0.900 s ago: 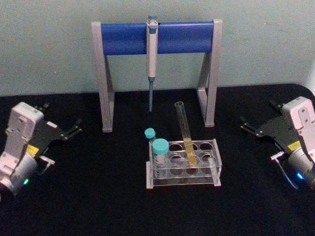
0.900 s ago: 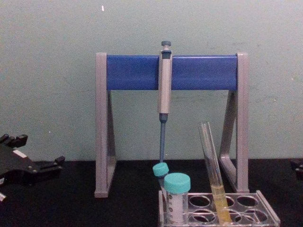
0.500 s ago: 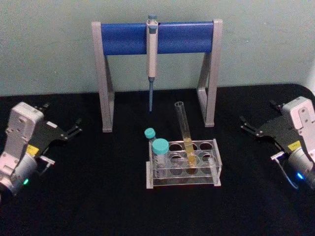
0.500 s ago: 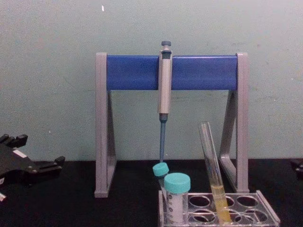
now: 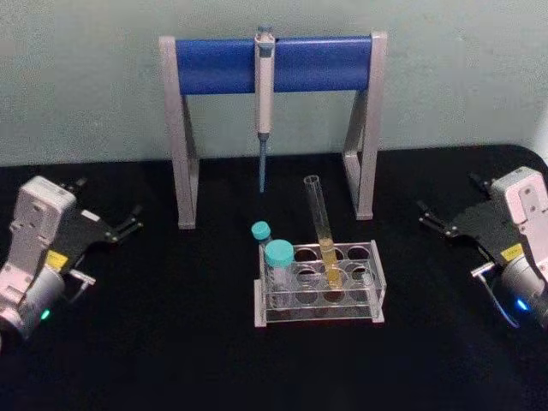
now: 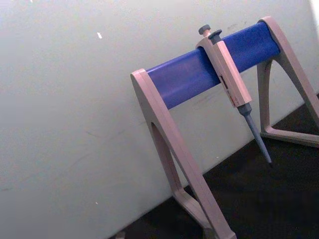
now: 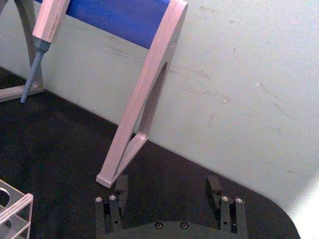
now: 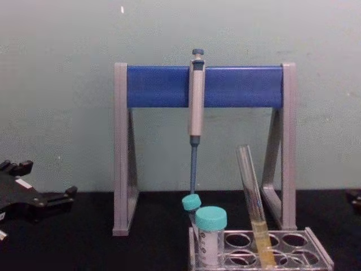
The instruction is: Pick up the test tube from the test tube rack, shake it, then place it back into the test tube rack.
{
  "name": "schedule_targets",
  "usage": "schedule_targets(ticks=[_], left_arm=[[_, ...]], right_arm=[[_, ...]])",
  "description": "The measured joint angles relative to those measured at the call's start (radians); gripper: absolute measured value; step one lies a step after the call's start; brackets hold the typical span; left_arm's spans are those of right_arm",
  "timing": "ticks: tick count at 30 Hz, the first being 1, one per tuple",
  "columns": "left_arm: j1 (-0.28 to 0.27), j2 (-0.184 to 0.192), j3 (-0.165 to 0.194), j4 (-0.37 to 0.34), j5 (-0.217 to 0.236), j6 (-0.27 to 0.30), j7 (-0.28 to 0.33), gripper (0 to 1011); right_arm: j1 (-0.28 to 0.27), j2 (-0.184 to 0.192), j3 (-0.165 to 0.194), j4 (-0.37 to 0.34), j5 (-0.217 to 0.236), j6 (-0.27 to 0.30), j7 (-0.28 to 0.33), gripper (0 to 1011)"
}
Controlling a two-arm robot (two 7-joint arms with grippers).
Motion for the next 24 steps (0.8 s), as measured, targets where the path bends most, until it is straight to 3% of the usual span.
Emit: schedule_targets(ticks=[17,24], left_arm=[[0.000,0.000,0.000,0.000,0.000,0.000,0.000,1001],[0.000,0.000,0.000,0.000,0.000,0.000,0.000,1001]], right_arm=[[0.000,0.000,0.000,0.000,0.000,0.000,0.000,1000],[-0.012,0.001,0.024,-0.017,-0.005,-0.024,0.023,1000]])
